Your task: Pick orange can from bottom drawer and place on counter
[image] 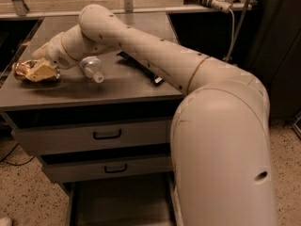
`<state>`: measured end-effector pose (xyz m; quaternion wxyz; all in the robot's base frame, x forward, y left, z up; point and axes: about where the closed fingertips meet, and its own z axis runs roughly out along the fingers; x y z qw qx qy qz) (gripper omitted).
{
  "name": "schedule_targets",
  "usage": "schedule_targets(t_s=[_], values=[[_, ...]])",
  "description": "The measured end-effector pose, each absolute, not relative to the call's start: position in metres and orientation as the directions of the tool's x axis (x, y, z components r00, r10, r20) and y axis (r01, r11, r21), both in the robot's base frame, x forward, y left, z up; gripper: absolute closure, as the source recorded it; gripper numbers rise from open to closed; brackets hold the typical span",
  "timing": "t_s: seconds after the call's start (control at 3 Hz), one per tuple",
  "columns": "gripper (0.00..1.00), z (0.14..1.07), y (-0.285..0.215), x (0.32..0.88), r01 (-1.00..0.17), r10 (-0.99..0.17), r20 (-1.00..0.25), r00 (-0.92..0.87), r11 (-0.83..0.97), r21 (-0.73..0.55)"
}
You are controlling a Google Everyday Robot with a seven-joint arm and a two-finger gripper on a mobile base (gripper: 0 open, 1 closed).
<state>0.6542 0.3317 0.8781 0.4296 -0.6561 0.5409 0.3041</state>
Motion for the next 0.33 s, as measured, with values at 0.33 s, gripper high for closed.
schedule_targets(t_s=[0.33], values=[[0.0,0.8781,0.3317,0.6542,-0.971,-0.448,-0.864,0.23,-0.046,-0.235]])
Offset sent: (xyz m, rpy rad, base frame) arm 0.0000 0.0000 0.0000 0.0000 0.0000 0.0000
